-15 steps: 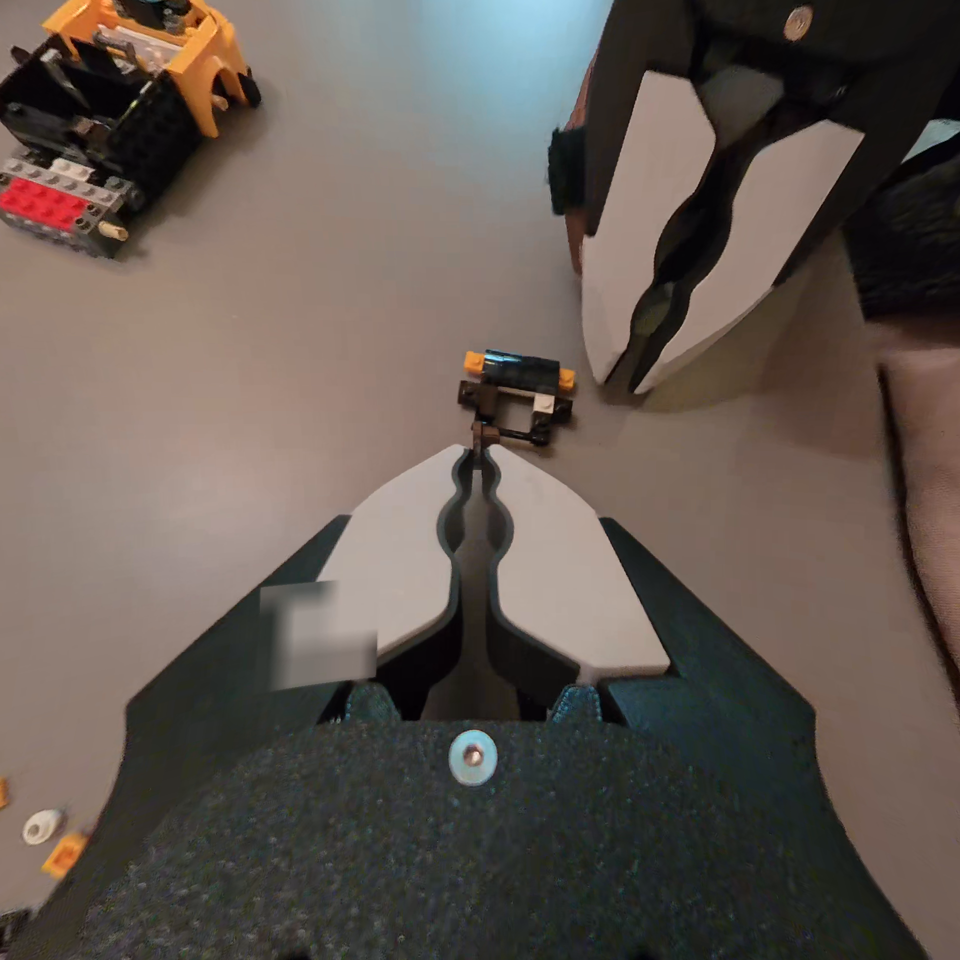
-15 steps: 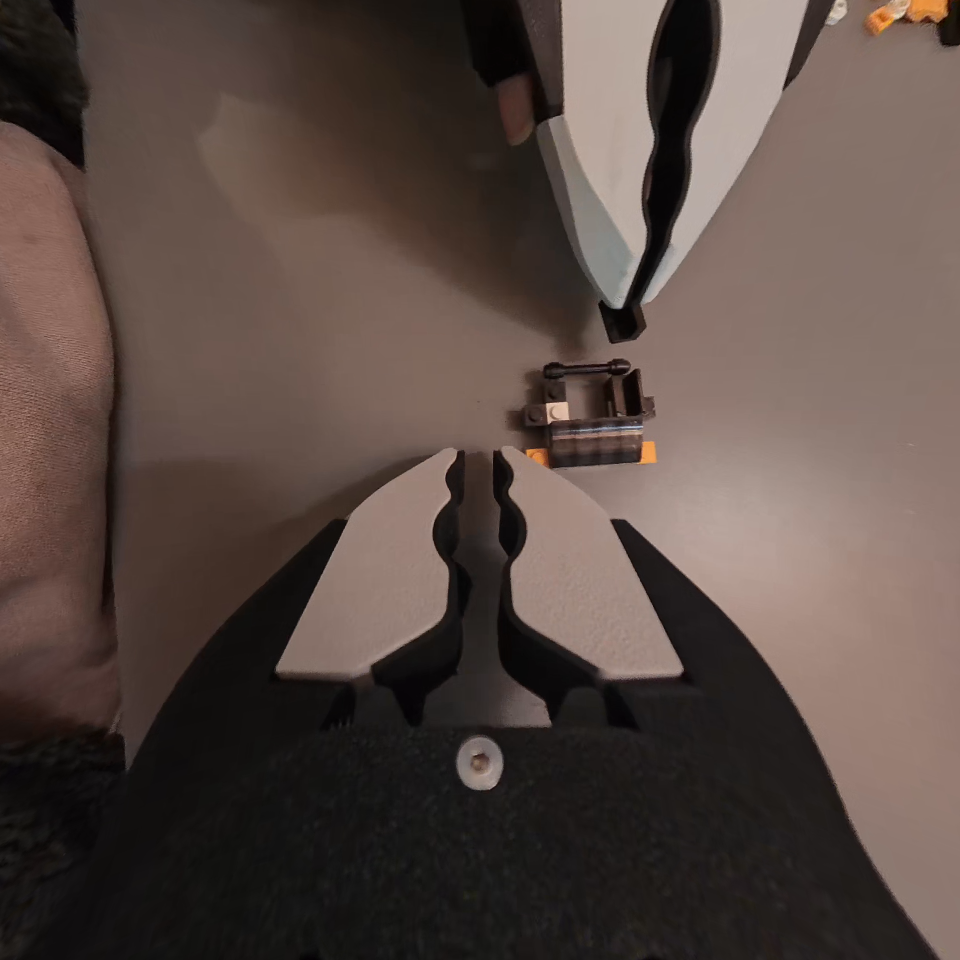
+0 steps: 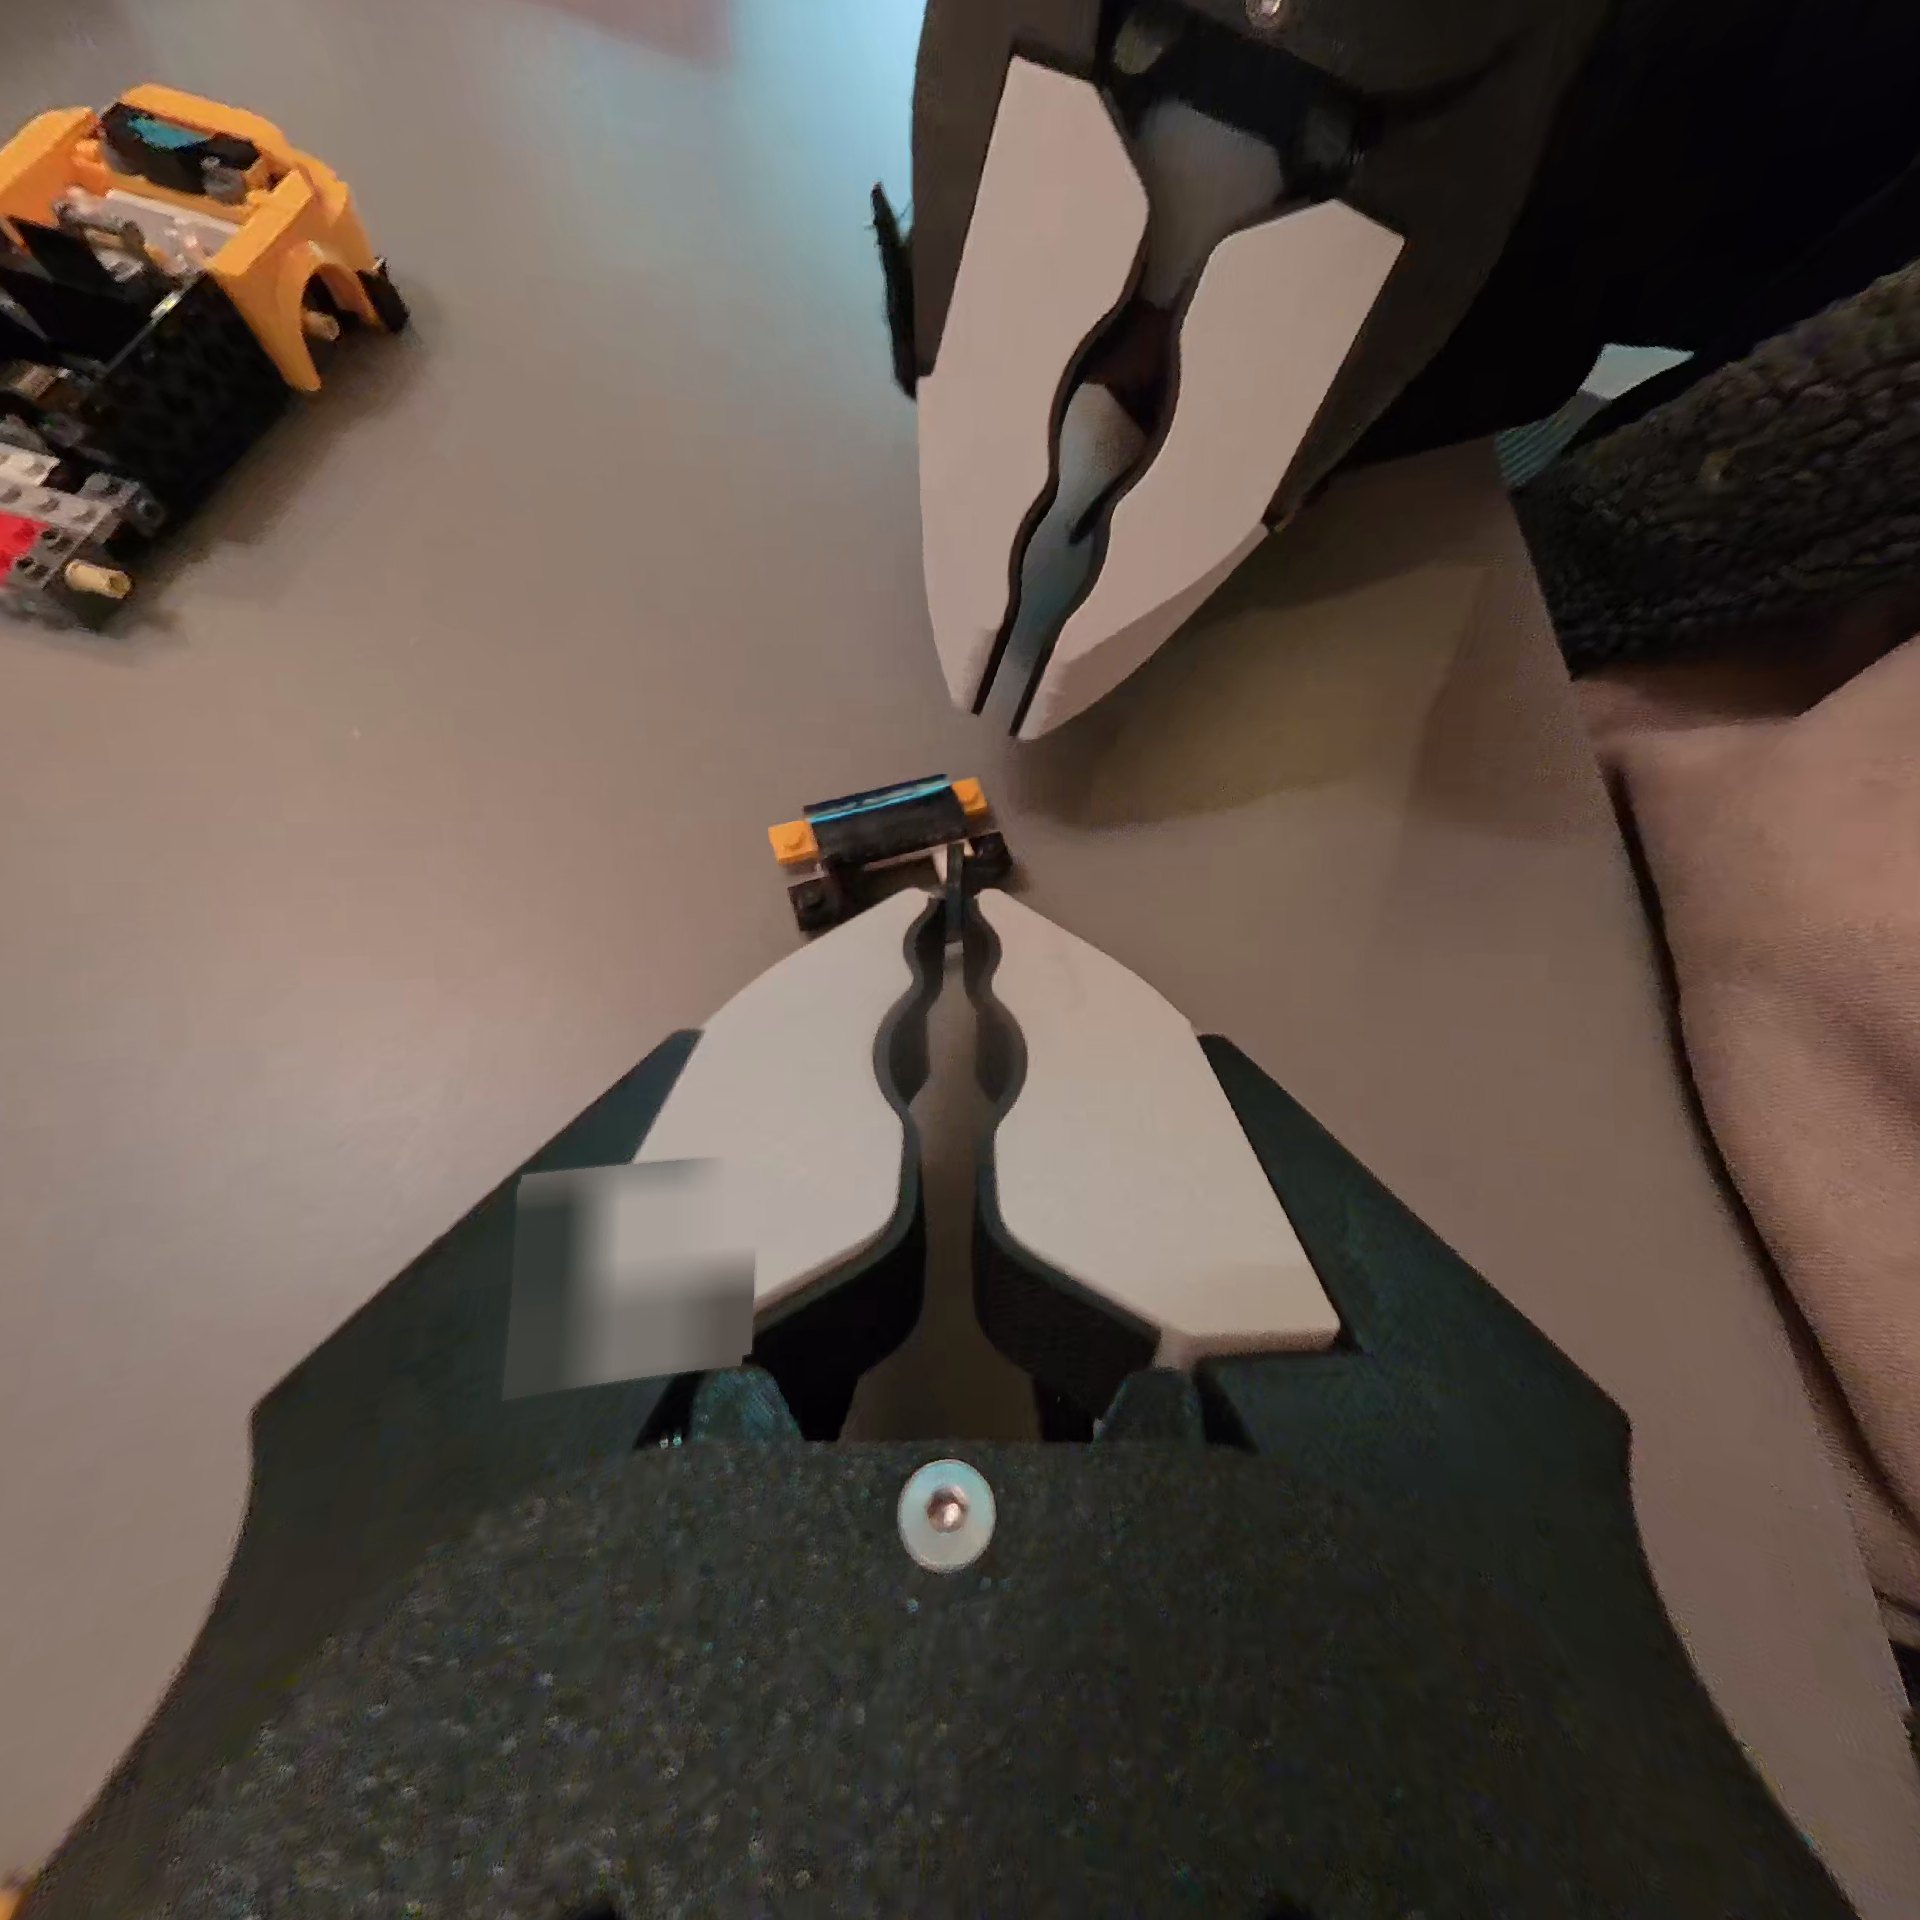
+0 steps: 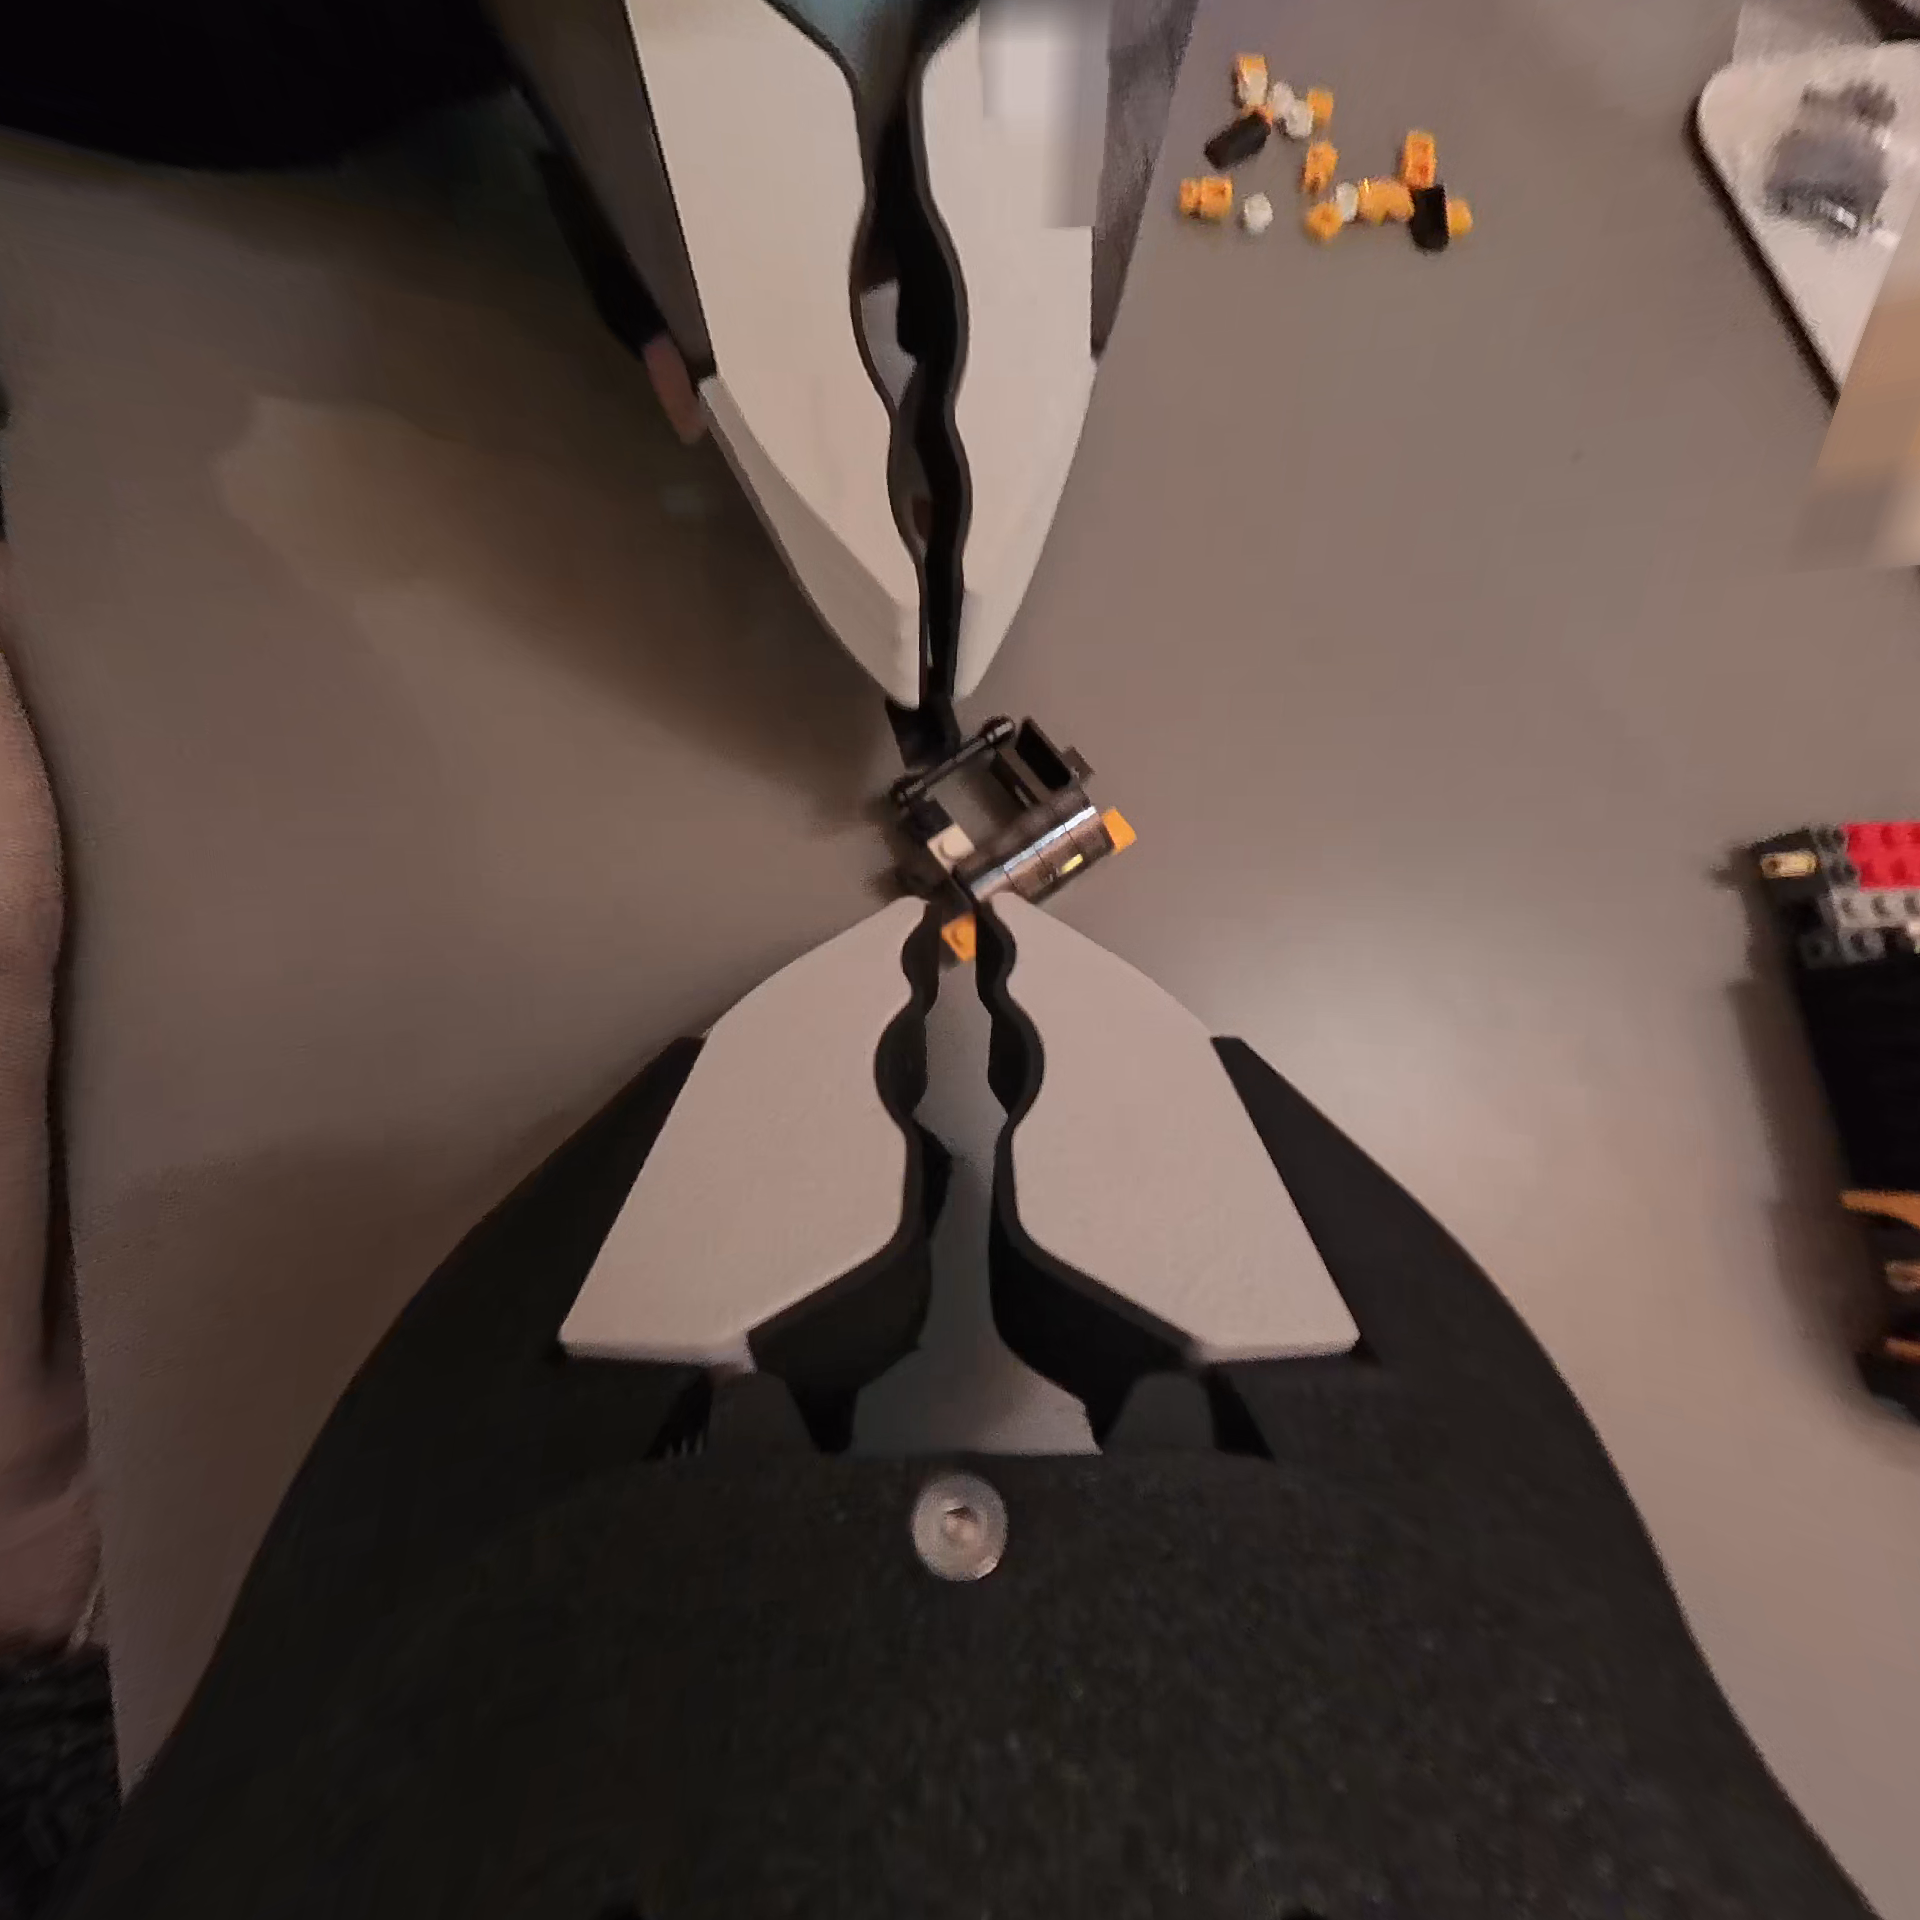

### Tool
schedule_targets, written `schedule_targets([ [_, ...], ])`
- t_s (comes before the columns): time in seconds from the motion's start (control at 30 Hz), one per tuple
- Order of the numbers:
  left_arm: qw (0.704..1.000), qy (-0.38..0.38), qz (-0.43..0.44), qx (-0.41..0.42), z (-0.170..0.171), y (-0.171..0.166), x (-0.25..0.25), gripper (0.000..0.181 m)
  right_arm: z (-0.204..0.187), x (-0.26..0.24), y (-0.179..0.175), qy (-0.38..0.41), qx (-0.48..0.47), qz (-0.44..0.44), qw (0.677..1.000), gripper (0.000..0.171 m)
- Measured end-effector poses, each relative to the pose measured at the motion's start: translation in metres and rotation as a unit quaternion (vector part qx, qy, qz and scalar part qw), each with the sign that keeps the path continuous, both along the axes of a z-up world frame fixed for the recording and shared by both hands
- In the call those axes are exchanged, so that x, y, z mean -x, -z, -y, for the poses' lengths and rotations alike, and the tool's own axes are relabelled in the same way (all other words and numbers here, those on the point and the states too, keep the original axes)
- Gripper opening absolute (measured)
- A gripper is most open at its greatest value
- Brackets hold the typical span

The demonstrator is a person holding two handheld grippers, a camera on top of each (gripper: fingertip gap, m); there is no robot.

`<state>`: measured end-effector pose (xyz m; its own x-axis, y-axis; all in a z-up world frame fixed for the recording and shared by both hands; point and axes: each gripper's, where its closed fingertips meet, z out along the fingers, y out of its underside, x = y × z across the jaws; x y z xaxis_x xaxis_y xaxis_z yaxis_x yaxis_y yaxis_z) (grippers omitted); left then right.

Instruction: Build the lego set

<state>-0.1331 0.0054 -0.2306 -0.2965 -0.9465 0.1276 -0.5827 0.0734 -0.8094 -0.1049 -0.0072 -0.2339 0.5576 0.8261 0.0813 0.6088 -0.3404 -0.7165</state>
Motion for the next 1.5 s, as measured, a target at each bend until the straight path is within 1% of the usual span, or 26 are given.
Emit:
schedule_targets([
  [0.13,0.999,0.033,0.016,-0.009,0.011,-0.004,-0.002,0.002,0.001,0.017,-0.011,-0.025,0.015,-0.049,0.998,0.006],
  [0.2,0.999,0.037,0.023,-0.020,0.013,-0.005,-0.003,0.002,0.004,0.024,-0.015,-0.037,0.029,-0.069,0.997,0.007],
  [0.33,0.999,0.016,0.017,-0.033,0.003,-0.003,-0.002,0.002,0.004,0.009,0.002,-0.021,0.048,-0.014,0.999,0.010],
  [0.4,0.999,-0.016,0.013,-0.043,-0.012,-0.001,-0.001,0.002,0.003,0.003,0.009,0.006,0.052,0.006,0.999,0.014],
  [0.5,0.997,-0.071,0.015,-0.035,-0.034,0.000,-0.002,0.002,0.011,0.005,0.021,-0.002,0.055,0.048,0.997,0.014],
  [0.57,0.995,-0.095,0.004,-0.024,-0.043,0.005,-0.001,0.002,0.013,0.009,0.024,-0.010,0.053,0.055,0.997,0.014],
  [0.67,0.995,-0.095,-0.015,-0.018,-0.041,0.012,0.000,0.002,0.006,0.007,0.024,0.001,0.067,0.048,0.997,0.017],
  [0.8,0.997,-0.064,-0.036,-0.025,-0.026,0.020,-0.001,0.002,-0.004,0.002,0.026,-0.005,0.075,0.055,0.996,0.029],
  [0.87,0.998,-0.047,-0.043,-0.025,-0.018,0.021,0.000,0.003,-0.011,0.000,0.025,-0.025,0.079,0.058,0.995,0.033],
  [0.93,0.998,-0.033,-0.046,-0.020,-0.011,0.021,0.000,0.003,-0.018,0.000,0.025,-0.060,0.072,0.066,0.993,0.033],
  [1.03,0.999,-0.004,-0.043,-0.012,0.003,0.019,0.000,0.002,-0.022,0.004,0.024,-0.153,0.063,0.076,0.983,0.032],
  [1.17,0.999,0.036,-0.035,-0.002,0.021,0.016,0.000,0.002,-0.017,0.013,0.022,-0.296,0.080,0.098,0.947,0.032],
  [1.27,0.998,0.063,-0.031,0.005,0.032,0.014,0.002,0.002,-0.015,0.020,0.025,-0.371,0.084,0.134,0.915,0.032],
  [1.33,0.997,0.079,-0.020,0.017,0.036,0.009,0.005,0.003,-0.020,0.017,0.024,-0.385,0.079,0.158,0.906,0.034],
  [1.37,0.997,0.079,-0.012,0.022,0.036,0.005,0.006,0.003,-0.025,0.014,0.020,-0.378,0.070,0.164,0.909,0.035],
  [1.4,0.997,0.073,-0.003,0.024,0.032,0.001,0.007,0.003,-0.030,0.013,0.012,-0.362,0.060,0.149,0.918,0.035],
  [1.5,0.998,0.050,0.016,0.028,0.019,-0.007,0.007,0.002,-0.032,0.020,-0.018,-0.286,0.052,0.042,0.956,0.029],
])
